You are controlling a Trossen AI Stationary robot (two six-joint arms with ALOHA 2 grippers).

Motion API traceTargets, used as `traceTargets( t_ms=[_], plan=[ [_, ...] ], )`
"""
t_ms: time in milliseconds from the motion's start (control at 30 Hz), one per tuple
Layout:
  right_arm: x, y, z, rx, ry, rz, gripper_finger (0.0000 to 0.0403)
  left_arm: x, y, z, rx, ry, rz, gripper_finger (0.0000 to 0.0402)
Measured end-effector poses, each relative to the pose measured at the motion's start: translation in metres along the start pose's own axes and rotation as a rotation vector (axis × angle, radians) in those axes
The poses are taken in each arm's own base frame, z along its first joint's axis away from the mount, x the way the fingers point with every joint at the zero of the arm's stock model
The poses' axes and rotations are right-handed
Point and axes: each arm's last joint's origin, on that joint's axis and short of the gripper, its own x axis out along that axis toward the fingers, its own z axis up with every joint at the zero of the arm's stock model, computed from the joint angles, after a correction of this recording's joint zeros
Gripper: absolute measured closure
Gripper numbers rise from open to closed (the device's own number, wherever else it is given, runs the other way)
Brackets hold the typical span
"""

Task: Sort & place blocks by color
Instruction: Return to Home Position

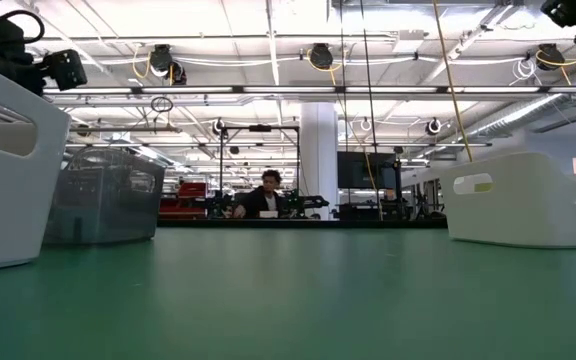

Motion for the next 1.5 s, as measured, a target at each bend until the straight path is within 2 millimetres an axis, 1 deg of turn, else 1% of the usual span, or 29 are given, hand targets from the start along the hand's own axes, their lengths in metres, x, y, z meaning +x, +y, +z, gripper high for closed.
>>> traceTargets(
  t_ms=[233, 867, 1100, 1333, 1500],
  plan=[
    [0.001, -0.004, 0.0009, -0.062, -0.025, -0.041, 0.0165, 0.0003, 0.0004, -0.0003, 0.004, 0.002, 0.006, 0.0121],
    [0.0011, -0.0039, 0.001, -0.062, -0.025, -0.04, 0.0165, 0.0003, 0.0004, -0.0003, 0.004, 0.001, 0.006, 0.0115],
    [0.0012, -0.0038, 0.0012, -0.061, -0.026, -0.04, 0.0165, 0.0003, 0.0004, -0.0003, 0.004, 0.001, 0.006, 0.0121],
    [0.0012, -0.0038, 0.0012, -0.061, -0.026, -0.039, 0.0165, 0.0003, 0.0005, -0.0002, 0.004, 0.001, 0.006, 0.0117],
    [0.0012, -0.0038, 0.0012, -0.061, -0.026, -0.039, 0.0165, 0.0003, 0.0005, -0.0002, 0.004, 0.001, 0.006, 0.0123]
  ],
)
